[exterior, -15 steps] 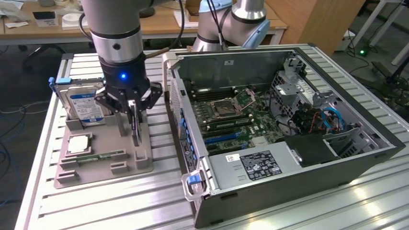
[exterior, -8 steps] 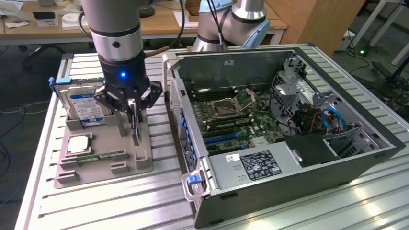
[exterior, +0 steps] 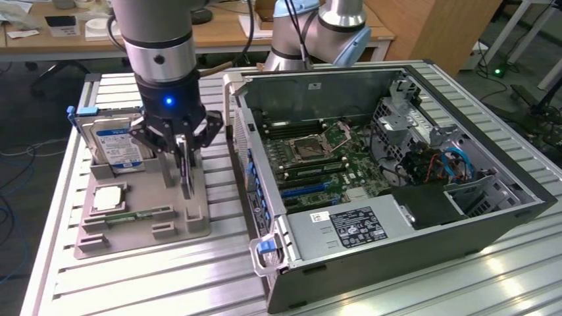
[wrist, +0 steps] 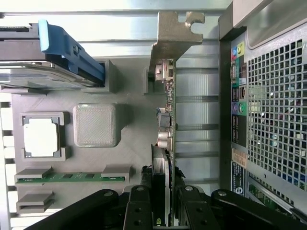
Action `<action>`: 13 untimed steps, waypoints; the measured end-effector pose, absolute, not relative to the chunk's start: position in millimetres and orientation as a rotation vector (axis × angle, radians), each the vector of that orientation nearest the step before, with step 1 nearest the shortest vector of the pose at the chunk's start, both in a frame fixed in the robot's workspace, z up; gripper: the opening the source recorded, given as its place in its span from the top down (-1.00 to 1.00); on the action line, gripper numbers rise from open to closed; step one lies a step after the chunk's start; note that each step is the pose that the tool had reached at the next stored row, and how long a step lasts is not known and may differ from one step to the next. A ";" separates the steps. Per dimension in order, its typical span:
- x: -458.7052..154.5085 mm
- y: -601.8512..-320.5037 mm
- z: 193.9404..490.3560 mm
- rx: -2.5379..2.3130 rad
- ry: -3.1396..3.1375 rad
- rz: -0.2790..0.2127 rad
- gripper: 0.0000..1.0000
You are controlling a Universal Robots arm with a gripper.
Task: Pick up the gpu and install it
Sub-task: 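Pick up the gpu and move the gpu toward the slot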
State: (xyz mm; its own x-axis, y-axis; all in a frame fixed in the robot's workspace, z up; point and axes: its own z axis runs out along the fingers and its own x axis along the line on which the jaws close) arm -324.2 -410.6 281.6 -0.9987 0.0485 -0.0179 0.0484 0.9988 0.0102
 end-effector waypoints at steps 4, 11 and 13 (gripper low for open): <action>-324.2 -410.6 284.1 0.076 3.122 0.016 0.46; -324.2 -410.5 290.9 0.076 3.122 0.015 0.46; -324.2 -410.6 292.3 0.076 3.122 0.015 0.46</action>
State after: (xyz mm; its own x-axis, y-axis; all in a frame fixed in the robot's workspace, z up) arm -324.2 -410.6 292.3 -0.9987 0.0485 -0.0181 0.0484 0.9988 0.0103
